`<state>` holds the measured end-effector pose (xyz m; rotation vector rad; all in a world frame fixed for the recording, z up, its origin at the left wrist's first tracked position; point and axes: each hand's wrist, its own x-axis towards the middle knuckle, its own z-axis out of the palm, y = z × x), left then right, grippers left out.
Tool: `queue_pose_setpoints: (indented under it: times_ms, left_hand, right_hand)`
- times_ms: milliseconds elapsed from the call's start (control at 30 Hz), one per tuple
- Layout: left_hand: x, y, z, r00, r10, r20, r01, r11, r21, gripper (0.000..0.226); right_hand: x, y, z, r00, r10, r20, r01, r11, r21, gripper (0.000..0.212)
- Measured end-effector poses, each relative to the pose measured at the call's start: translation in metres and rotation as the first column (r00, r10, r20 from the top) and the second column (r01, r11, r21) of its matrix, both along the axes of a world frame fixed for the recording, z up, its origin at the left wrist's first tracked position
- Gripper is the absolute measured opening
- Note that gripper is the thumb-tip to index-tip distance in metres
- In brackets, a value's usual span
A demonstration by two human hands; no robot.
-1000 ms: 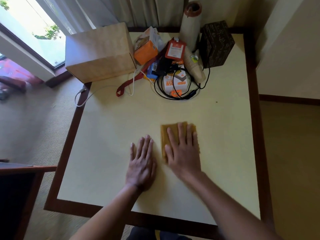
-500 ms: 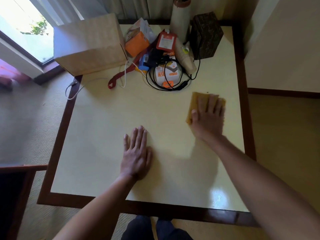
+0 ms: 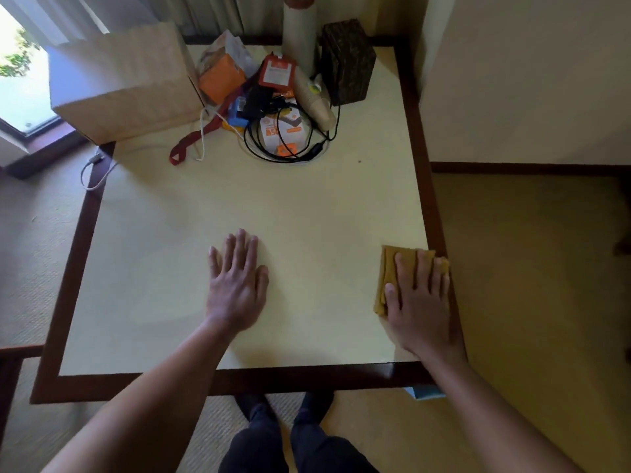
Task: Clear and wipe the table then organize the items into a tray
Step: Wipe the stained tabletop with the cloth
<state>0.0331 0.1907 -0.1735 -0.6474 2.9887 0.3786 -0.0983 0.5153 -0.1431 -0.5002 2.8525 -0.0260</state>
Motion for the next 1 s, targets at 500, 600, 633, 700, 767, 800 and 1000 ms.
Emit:
queue_pose_setpoints:
  times_ms: [500, 600, 633, 700, 767, 800, 1000]
  left_hand:
    - [0.018, 0.067, 0.015, 0.998, -0.02, 0.064, 0.021, 1.0, -0.011, 0.068]
    - [0.017, 0.092, 0.01, 0.991, -0.096, 0.09, 0.093, 0.995, 0.036, 0.069]
    - [0.017, 0.096, 0.009, 0.989, -0.105, 0.103, 0.101, 0.994, 0.039, 0.07]
    - [0.017, 0.099, 0.008, 0.988, -0.105, 0.11, 0.1, 0.994, 0.044, 0.07]
    - [0.016, 0.099, 0.008, 0.988, -0.107, 0.109, 0.103, 0.994, 0.043, 0.07]
    - [0.017, 0.099, 0.009, 0.987, -0.108, 0.116, 0.105, 0.994, 0.035, 0.07]
    - [0.018, 0.101, 0.01, 0.988, -0.108, 0.11, 0.106, 0.994, 0.025, 0.069]
  right_hand:
    - [0.075, 0.091, -0.002, 0.998, -0.061, 0.03, 0.062, 0.997, -0.048, 0.064]
    - [0.096, 0.074, -0.003, 0.995, -0.101, 0.022, 0.103, 0.993, -0.06, 0.065]
    - [0.106, 0.07, -0.004, 0.998, -0.058, 0.02, 0.059, 0.996, -0.07, 0.065]
    - [0.115, 0.075, -0.005, 0.999, 0.0, 0.037, 0.003, 0.996, -0.085, 0.064]
    - [0.101, 0.081, -0.005, 0.999, -0.009, 0.033, 0.012, 0.996, -0.089, 0.064]
    - [0.091, 0.08, -0.007, 0.999, -0.024, 0.028, 0.026, 0.996, -0.083, 0.064]
    - [-0.004, 0.045, -0.007, 0.999, 0.015, 0.046, -0.011, 0.996, -0.093, 0.064]
